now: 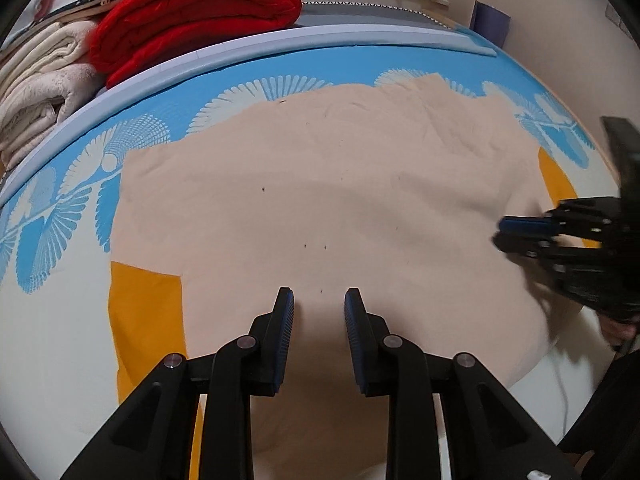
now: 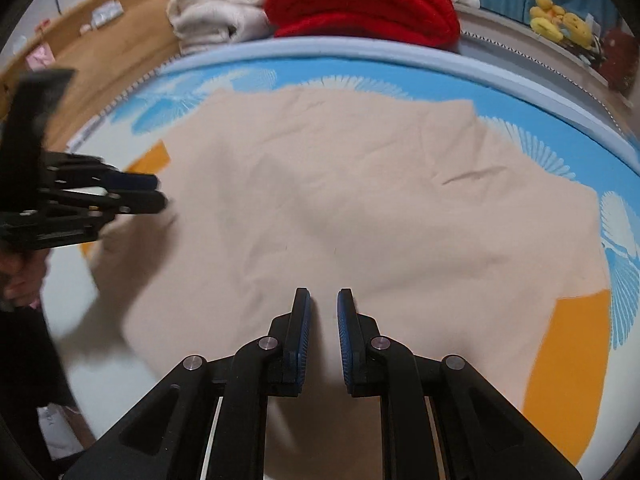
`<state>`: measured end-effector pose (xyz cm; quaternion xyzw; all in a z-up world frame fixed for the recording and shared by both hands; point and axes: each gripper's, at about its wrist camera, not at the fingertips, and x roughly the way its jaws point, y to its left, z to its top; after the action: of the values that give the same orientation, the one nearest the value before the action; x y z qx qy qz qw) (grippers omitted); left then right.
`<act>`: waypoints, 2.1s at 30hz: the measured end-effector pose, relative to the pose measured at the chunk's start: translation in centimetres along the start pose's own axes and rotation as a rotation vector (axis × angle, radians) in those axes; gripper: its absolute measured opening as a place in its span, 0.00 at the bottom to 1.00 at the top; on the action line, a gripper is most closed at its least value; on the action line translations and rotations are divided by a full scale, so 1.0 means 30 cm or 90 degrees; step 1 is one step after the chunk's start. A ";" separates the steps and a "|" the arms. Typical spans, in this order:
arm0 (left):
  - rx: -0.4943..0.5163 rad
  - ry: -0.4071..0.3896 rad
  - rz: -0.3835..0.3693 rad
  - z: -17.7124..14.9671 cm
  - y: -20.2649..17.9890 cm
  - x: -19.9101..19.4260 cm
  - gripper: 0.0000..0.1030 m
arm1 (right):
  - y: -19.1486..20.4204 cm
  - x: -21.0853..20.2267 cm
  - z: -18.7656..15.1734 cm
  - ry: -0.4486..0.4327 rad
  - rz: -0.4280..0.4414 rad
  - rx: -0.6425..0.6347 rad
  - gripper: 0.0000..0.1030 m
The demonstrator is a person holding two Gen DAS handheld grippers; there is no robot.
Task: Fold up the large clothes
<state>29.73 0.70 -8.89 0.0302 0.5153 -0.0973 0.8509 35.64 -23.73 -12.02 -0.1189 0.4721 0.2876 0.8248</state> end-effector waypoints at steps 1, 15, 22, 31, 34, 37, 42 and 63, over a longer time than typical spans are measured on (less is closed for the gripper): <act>-0.002 -0.001 0.000 0.004 0.003 -0.001 0.24 | 0.001 0.025 0.009 0.008 -0.017 0.003 0.15; -0.088 0.126 0.046 -0.083 0.157 0.143 0.26 | -0.172 0.092 -0.027 0.063 -0.215 0.151 0.15; -0.139 0.089 0.010 -0.103 0.164 0.003 0.26 | -0.267 -0.049 -0.208 0.117 -0.280 0.179 0.15; -0.043 0.156 0.052 -0.227 0.151 0.027 0.26 | -0.306 -0.149 -0.436 0.223 -0.368 0.242 0.15; -0.071 0.109 0.108 -0.250 0.171 -0.067 0.26 | -0.330 -0.203 -0.471 0.255 -0.427 0.301 0.15; -0.139 0.048 0.087 -0.290 0.175 -0.179 0.26 | -0.241 -0.339 -0.431 0.126 -0.418 0.335 0.15; -0.247 -0.026 0.046 -0.414 0.154 -0.259 0.26 | 0.116 -0.414 -0.323 -0.076 -0.311 0.211 0.17; -0.677 -0.005 -0.221 -0.616 0.371 -0.049 0.53 | 0.228 -0.122 -0.348 0.029 -0.183 0.271 0.18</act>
<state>15.14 14.61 -16.76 -0.4887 0.4875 0.0371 0.7226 22.79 -24.42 -13.89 -0.0150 0.5189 0.0588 0.8527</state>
